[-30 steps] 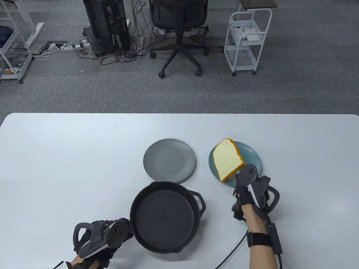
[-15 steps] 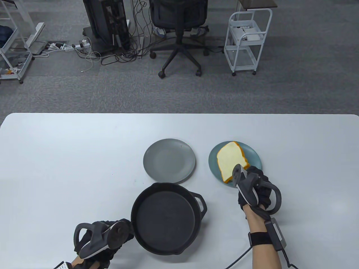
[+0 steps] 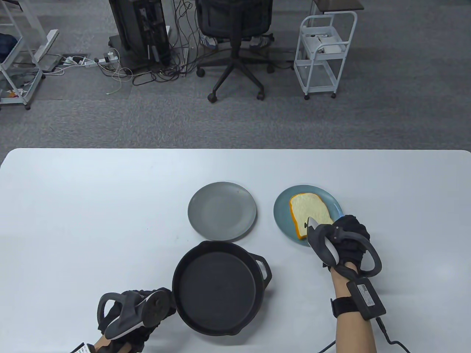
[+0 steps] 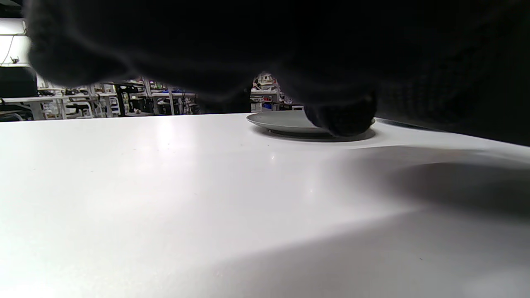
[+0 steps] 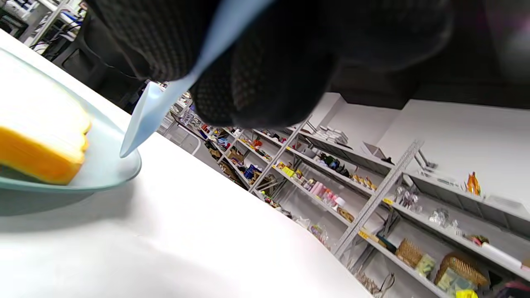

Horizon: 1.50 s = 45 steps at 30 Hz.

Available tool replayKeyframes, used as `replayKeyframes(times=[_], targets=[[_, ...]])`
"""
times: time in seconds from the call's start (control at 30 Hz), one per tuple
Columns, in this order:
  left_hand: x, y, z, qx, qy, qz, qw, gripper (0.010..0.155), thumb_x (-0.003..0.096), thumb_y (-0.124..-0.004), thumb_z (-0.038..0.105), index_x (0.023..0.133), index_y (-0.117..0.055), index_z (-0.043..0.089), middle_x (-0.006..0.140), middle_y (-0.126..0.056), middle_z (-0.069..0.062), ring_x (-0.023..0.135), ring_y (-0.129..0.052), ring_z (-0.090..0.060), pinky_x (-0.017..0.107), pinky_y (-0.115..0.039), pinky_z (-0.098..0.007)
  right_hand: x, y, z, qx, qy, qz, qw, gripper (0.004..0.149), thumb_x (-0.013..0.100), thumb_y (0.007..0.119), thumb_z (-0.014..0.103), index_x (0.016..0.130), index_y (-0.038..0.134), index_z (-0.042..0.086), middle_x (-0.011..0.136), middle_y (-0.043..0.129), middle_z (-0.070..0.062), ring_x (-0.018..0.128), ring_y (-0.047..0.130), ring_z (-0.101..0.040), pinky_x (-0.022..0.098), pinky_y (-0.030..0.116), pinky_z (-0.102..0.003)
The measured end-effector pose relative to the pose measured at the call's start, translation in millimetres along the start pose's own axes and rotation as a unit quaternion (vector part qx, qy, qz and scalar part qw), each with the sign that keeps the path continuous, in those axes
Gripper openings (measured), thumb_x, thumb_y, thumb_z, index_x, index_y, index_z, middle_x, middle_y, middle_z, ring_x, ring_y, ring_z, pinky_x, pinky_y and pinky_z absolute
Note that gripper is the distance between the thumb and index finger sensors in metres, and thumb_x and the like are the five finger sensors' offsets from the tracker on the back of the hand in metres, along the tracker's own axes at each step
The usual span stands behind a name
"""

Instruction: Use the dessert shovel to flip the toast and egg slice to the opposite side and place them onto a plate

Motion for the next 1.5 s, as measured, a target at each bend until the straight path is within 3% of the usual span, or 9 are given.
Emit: replayKeyframes(times=[0.3,0.5,0.7,0.97,1.1,1.3,1.5], targets=[[-0.1,-0.2,1.0,0.000,-0.003,0.003,1.000,0.047,0.0308,-0.085,0.060,0.066,-0.097,0.032,0.017,-0.098,0.014,0.001,-0.097,-0.013,0.025,-0.091,-0.038,-4.7,15.7,-25.8,0.059,0.030,0.027,0.997,0.047,0.044,0.083,0.040,0.087,0.087,0.022,0.063,0.107,0.005,0.036,0.104,-0.018,0.026,0.086,-0.032],[-0.1,0.1,0.7,-0.001,-0.002,0.004,1.000,0.047,0.0308,-0.085,0.060,0.066,-0.097,0.032,0.017,-0.098,0.014,0.001,-0.097,-0.013,0.025,-0.091,-0.037,-8.0,18.3,-45.0,0.148,0.052,0.052,0.986,0.048,0.046,0.077,0.040,0.089,0.084,0.019,0.060,0.106,0.006,0.033,0.103,-0.016,0.025,0.087,-0.032],[-0.1,-0.1,0.9,0.000,-0.002,0.004,1.000,0.047,0.0308,-0.085,0.060,0.066,-0.097,0.032,0.017,-0.098,0.014,0.001,-0.097,-0.013,0.025,-0.091,-0.038,-22.3,2.2,-54.9,0.279,0.046,0.067,0.957,0.049,0.046,0.076,0.041,0.088,0.084,0.018,0.055,0.107,0.007,0.029,0.102,-0.015,0.022,0.086,-0.031],[0.1,0.0,0.9,0.002,-0.002,0.003,1.000,0.047,0.0307,-0.085,0.060,0.066,-0.097,0.032,0.017,-0.098,0.014,0.001,-0.097,-0.013,0.025,-0.091,-0.038,-64.5,-48.7,-33.7,0.408,-0.044,0.040,0.911,0.048,0.046,0.074,0.045,0.085,0.085,0.018,0.046,0.106,0.009,0.027,0.103,-0.014,0.021,0.087,-0.031],[0.3,0.1,0.3,0.001,-0.001,0.003,1.000,0.047,0.0308,-0.085,0.060,0.066,-0.097,0.032,0.018,-0.098,0.014,0.001,-0.097,-0.013,0.025,-0.091,-0.038,-95.2,-80.5,-19.7,0.474,-0.102,0.031,0.874,0.048,0.046,0.074,0.046,0.084,0.086,0.018,0.045,0.106,0.009,0.027,0.103,-0.014,0.021,0.087,-0.031],[1.4,-0.2,-1.2,0.000,-0.001,0.002,1.000,0.047,0.0306,-0.085,0.060,0.066,-0.097,0.032,0.018,-0.099,0.014,0.001,-0.097,-0.013,0.025,-0.091,-0.038,-126.8,-95.8,-9.1,0.552,-0.146,0.039,0.820,0.048,0.046,0.074,0.046,0.084,0.087,0.018,0.044,0.106,0.009,0.026,0.103,-0.014,0.021,0.087,-0.031],[4.2,-1.7,-5.1,-0.001,0.003,0.011,1.000,0.048,0.0303,-0.084,0.061,0.067,-0.097,0.033,0.021,-0.101,0.013,0.004,-0.099,-0.014,0.027,-0.091,-0.038,-135.2,-92.9,-6.5,0.547,-0.161,0.040,0.821,0.048,0.046,0.074,0.046,0.083,0.087,0.018,0.044,0.106,0.009,0.026,0.103,-0.014,0.021,0.087,-0.031]])
Point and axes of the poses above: the tracker on the back of each hand, its own z axis roughly to the thumb side, its own x axis roughly from the wrist to the fingertips, y = z × x, the point moved 4 cm from there along x, roughly from the wrist to the fingertips
